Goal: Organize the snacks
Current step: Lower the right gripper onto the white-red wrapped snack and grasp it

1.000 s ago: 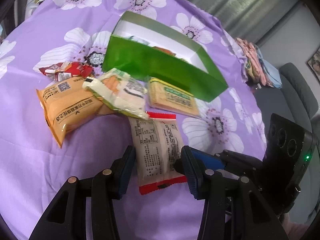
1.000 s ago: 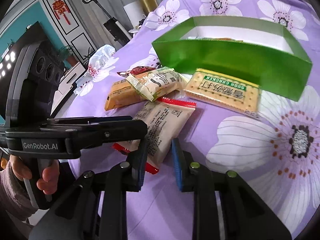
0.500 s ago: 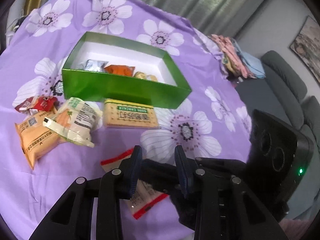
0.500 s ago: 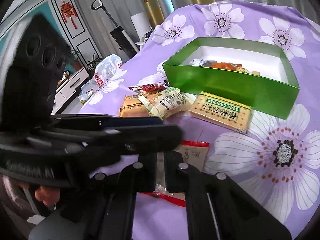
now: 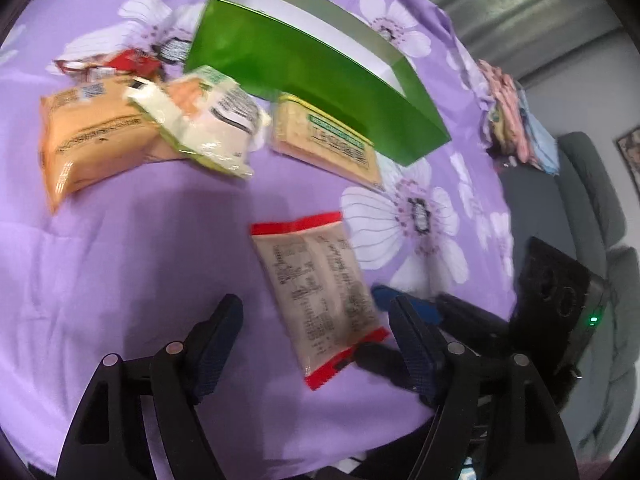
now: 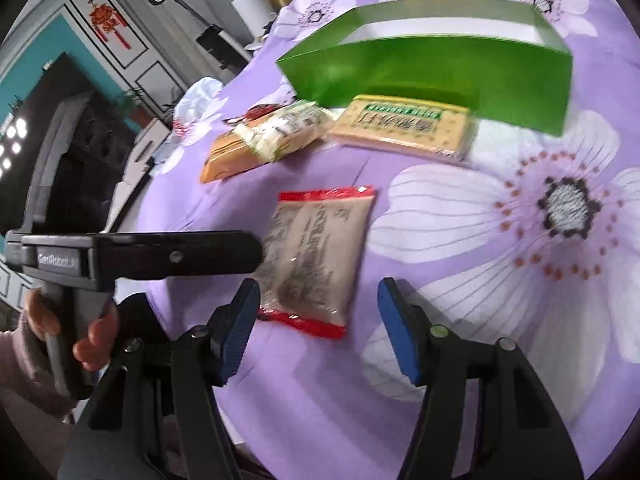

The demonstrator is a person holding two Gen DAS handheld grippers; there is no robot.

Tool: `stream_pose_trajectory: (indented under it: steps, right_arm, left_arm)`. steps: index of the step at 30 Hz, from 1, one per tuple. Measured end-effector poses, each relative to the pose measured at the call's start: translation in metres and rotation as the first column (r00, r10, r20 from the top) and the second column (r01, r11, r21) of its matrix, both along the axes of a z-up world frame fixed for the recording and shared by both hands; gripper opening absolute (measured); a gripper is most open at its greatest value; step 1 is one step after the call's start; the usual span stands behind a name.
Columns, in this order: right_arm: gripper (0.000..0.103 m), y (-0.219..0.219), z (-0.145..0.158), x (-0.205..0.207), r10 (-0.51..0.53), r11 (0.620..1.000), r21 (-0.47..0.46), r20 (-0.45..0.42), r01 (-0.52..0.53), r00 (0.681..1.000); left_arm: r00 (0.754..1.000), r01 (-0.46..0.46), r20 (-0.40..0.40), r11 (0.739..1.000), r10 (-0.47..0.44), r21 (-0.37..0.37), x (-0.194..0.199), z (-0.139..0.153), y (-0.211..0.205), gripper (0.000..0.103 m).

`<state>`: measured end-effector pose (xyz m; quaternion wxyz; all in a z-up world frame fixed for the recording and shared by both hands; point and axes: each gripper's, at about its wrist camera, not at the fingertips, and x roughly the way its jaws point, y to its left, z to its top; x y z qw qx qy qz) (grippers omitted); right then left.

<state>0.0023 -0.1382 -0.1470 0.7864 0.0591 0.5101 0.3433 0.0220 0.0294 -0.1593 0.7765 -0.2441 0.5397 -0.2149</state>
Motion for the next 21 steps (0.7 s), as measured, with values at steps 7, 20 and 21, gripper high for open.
stream_pose_trajectory:
  steps: [7, 20, 21]
  right_arm:
    - [0.033, 0.019, -0.007, 0.011, 0.068, 0.997, 0.033, -0.001, -0.068, 0.998]
    - [0.016, -0.001, 0.020, 0.008, -0.005, 0.996, 0.093, 0.079, -0.002, 0.997]
    - [0.016, -0.002, 0.024, 0.010, -0.010, 0.995, 0.096, 0.090, 0.001, 0.996]
  left_arm:
    - [1.000, -0.019, -0.010, 1.000, 0.019, 0.021, 0.008, -0.003, 0.001, 0.045]
    - [0.996, 0.009, 0.087, 0.997, -0.015, 0.070, 0.012, 0.027, -0.005, 0.034]
    - [0.994, 0.016, 0.105, 0.997, -0.023, 0.074, 0.015, 0.034, -0.007, 0.034]
